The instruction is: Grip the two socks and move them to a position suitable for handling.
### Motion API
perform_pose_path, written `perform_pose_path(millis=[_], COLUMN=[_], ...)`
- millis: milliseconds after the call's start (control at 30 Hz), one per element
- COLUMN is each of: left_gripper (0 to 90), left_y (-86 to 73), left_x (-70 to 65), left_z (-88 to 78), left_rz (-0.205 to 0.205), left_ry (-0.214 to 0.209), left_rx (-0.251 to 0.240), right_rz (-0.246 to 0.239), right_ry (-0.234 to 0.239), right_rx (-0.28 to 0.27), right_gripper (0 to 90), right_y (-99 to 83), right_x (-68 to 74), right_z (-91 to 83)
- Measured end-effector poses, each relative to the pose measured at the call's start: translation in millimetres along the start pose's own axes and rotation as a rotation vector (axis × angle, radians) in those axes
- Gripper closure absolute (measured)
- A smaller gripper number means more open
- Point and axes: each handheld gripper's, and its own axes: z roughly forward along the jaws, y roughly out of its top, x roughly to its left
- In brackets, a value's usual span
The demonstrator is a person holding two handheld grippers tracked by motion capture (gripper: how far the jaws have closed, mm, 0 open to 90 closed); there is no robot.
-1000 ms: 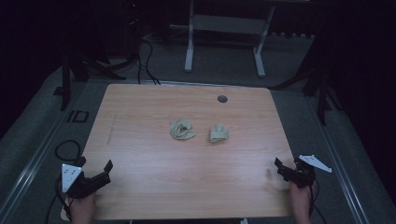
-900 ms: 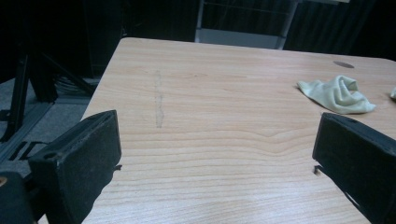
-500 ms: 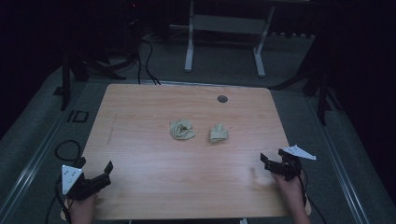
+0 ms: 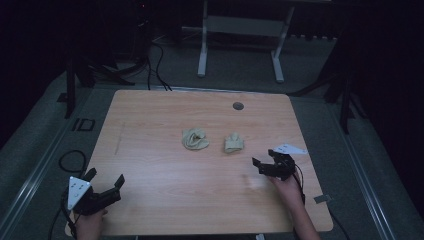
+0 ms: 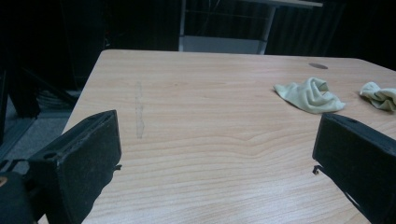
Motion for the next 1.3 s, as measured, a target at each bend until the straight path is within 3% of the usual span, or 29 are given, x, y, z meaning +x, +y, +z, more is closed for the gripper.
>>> perform_pose_path(millis=[167,367,467,500,800,1133,1233,1267,1300], left_gripper=[1.2,1.2,1.2,1.2,1.2,1.2,1.2,1.2,1.2], left_y=[-1.2,-0.8,-1.0,-0.9,-1.4,-1.9,-2.2,-2.2,-2.2], left_x=[0.3,6.9,7.4,6.9,6.9,5.2,4.4,4.2,4.1], left_z=[-2.4,-4.1,-4.0,-4.2,-6.5,-5.2,-4.5,-4.6,-4.6], left_rz=[0.014,-0.03,-0.032,-0.026,-0.024,-0.022,-0.021,-0.021,-0.021], left_ry=[-0.012,0.0,0.006,0.005,0.002,-0.005,-0.009,-0.009,-0.009], left_rx=[-0.002,-0.012,-0.008,-0.006,-0.004,0.002,0.005,0.006,0.005], right_rz=[-0.047,-0.097,-0.114,-0.136,-0.145,-0.113,-0.104,-0.087,-0.086], right_ry=[0.035,0.069,0.081,0.085,0.09,0.079,0.078,0.084,0.09], right_rx=[0.034,0.037,0.048,0.062,0.128,0.221,0.206,0.196,0.192], right_gripper=[24.2,30.9,34.6,35.5,41.8,49.3,55.5,65.4,67.9], right_y=[10.5,35.3,43.9,51.8,63.7,53.1,50.5,48.5,47.8], right_x=[14.9,28.4,32.0,34.8,31.7,23.8,23.7,23.0,22.8], right_z=[18.0,43.5,54.0,65.6,97.5,112.4,111.2,109.4,109.1])
